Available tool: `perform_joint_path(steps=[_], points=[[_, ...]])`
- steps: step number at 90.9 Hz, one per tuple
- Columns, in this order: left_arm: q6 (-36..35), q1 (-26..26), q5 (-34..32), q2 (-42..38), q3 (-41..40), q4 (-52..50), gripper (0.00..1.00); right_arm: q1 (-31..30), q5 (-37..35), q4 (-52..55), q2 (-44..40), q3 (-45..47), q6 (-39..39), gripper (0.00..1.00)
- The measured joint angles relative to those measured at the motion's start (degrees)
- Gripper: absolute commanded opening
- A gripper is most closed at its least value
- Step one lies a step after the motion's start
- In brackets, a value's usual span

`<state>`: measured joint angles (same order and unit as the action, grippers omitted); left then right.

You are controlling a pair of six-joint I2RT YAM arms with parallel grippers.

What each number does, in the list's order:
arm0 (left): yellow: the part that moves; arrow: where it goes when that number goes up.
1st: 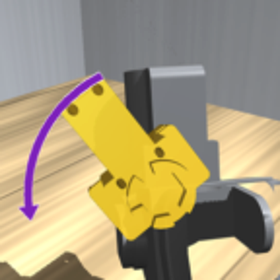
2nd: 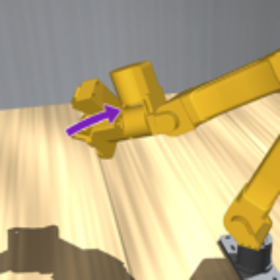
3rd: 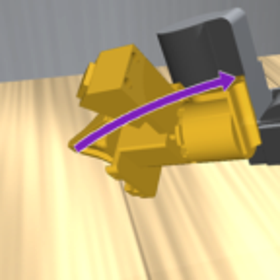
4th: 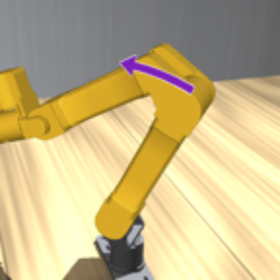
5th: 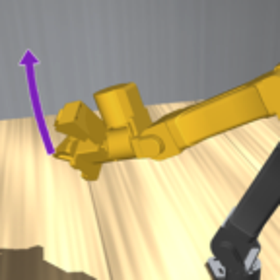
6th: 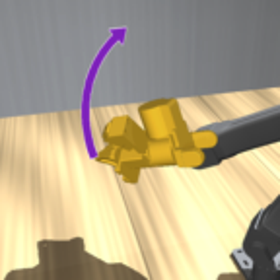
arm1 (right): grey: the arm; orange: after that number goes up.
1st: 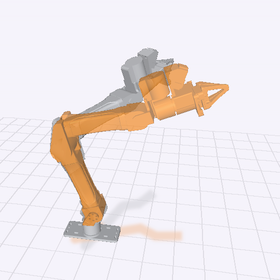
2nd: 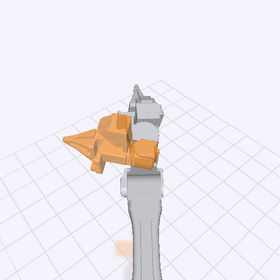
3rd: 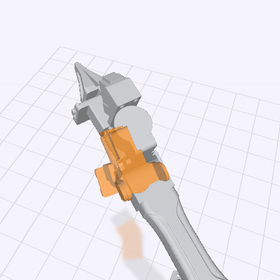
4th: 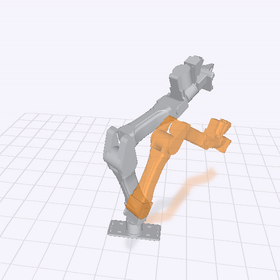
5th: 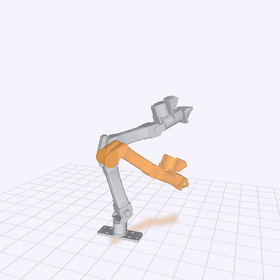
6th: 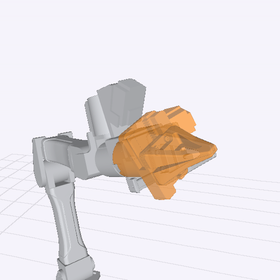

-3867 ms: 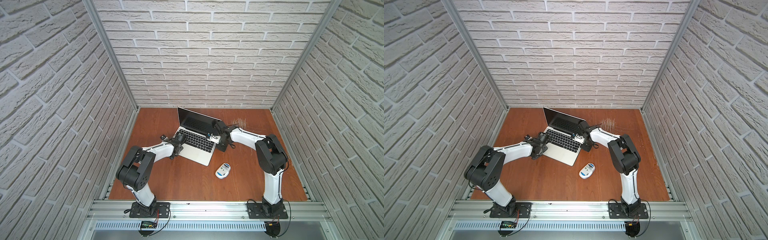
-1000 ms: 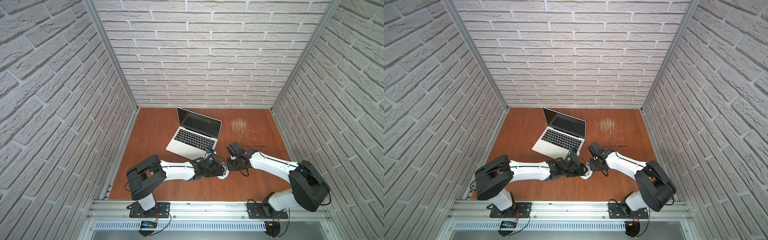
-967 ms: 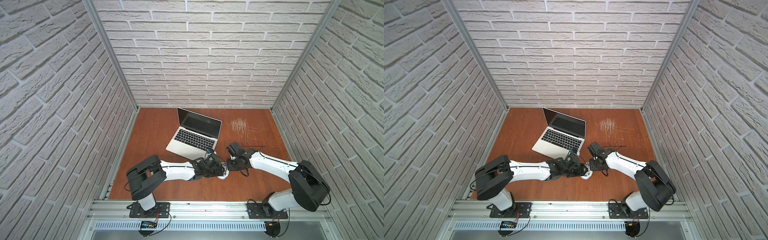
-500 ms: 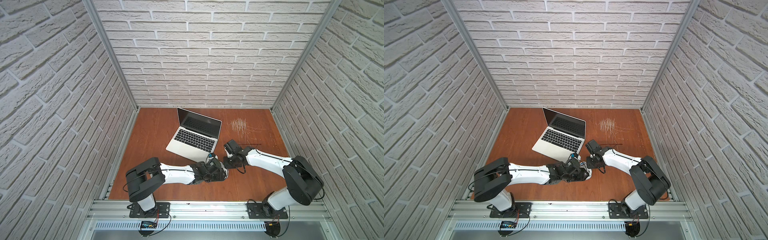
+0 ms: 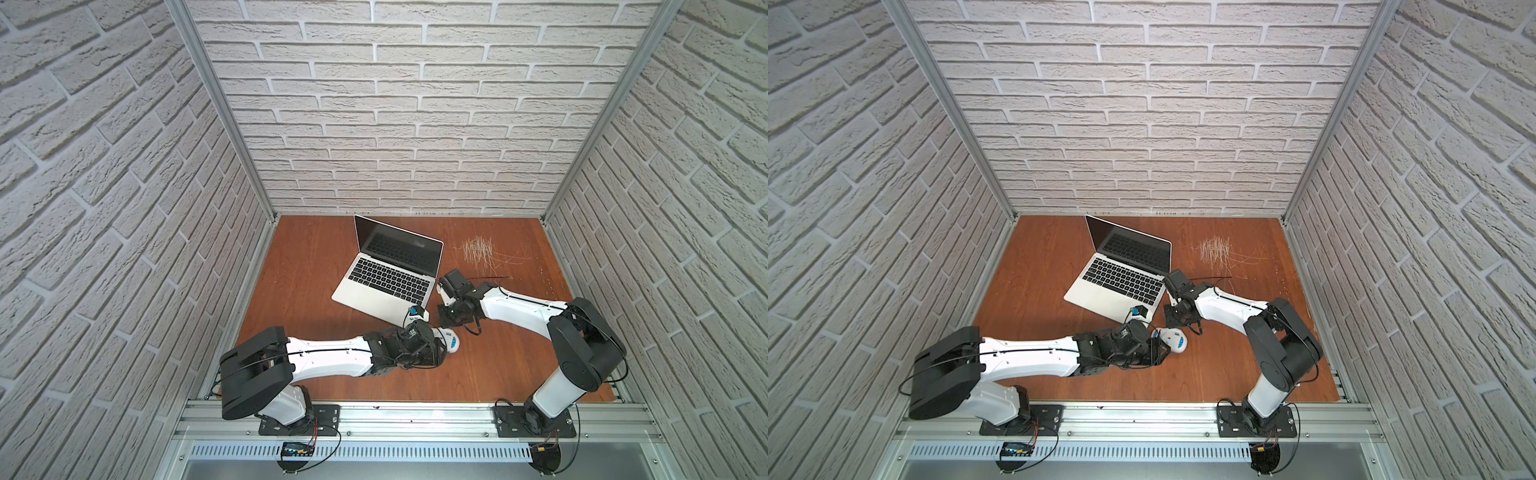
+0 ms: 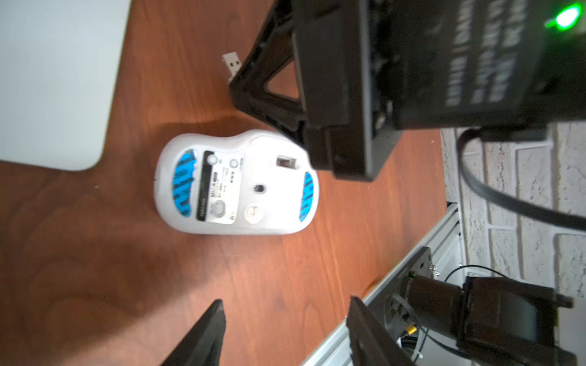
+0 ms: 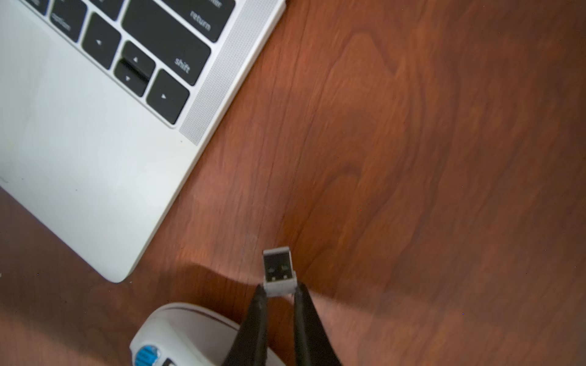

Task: Remove the wireless mouse receiver from the laptop
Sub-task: Pick up the mouse from the center of the board.

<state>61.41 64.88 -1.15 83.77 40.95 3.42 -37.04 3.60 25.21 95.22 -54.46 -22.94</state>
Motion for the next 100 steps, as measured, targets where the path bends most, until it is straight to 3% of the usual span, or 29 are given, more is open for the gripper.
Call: perform_joint_path(steps=[39, 63, 100], points=[[-1.0, -4.8, 1.4, 4.2, -4.1, 4.6, 0.64, 0.0, 0.4, 0.0, 0.4, -0.7, 1.9, 0.03], [-1.1, -6.0, 4.6, 9.2, -3.7, 13.4, 0.61, 0.0, 0.5, -0.5, 1.2, -0.6, 2.0, 0.03], [0.2, -6.5, 6.8, 12.3, -3.4, 19.1, 0.52, 0.2, 0.5, -1.8, 1.2, 0.7, 1.9, 0.03]])
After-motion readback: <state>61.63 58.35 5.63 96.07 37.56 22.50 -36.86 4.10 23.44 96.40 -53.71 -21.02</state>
